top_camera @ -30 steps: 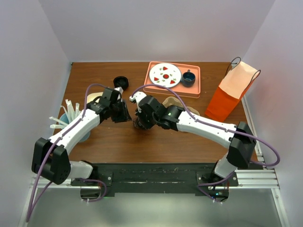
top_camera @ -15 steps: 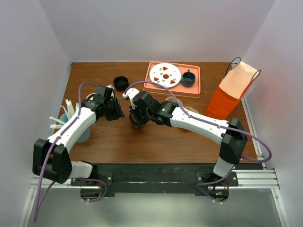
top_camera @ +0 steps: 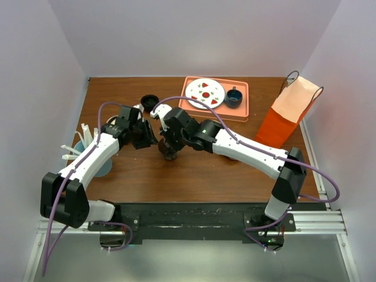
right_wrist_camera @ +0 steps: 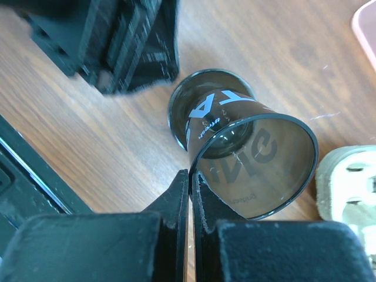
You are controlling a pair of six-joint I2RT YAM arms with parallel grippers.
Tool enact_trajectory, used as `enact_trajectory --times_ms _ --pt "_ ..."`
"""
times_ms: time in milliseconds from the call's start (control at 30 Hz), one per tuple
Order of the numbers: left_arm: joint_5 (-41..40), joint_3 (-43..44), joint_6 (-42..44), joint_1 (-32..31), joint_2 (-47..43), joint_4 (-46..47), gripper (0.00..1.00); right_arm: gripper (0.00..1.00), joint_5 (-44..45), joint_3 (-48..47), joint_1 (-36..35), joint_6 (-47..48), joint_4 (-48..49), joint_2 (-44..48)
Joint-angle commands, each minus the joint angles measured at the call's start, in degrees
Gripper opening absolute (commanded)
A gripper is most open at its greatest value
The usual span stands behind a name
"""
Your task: Pack the takeout coffee
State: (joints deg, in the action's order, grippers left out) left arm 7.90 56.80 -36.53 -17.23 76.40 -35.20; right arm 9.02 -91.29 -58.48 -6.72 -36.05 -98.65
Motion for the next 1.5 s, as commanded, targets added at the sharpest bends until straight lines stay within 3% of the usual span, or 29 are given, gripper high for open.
enact_trajectory --times_ms 0,267,533,633,833,1200,1467 --pt "6.0 1.3 2.0 0.5 -1.5 6.6 0.47 0.00 2.1 -4.6 0.1 0.7 -1.7 1.5" --pt "4.8 0.8 4.1 0.4 2.1 7.2 0.46 0.00 4.1 -2.2 0.1 -1.1 -6.0 6.3" --pt "5.0 1.5 5.9 0.1 5.9 7.6 0.36 0.00 5.7 3.1 0.1 -4.3 -10.9 14.4" --pt "5.3 2.8 6.4 -0.5 7.5 8.5 0.30 0.00 5.9 5.9 0.0 -5.2 -11.1 16.6" --pt "5.4 8.0 5.8 -2.8 12.0 9.4 0.00 0.00 5.1 9.4 0.1 -6.2 -12.0 18.2" --pt "1.8 32.6 4.8 -3.3 31.6 6.9 0.00 0.00 5.9 14.2 0.1 -8.6 -14.6 21.0" --pt "1.6 37.6 4.5 -4.3 37.7 6.8 0.01 0.00 5.6 18.2 0.1 -10.1 -13.9 24.6"
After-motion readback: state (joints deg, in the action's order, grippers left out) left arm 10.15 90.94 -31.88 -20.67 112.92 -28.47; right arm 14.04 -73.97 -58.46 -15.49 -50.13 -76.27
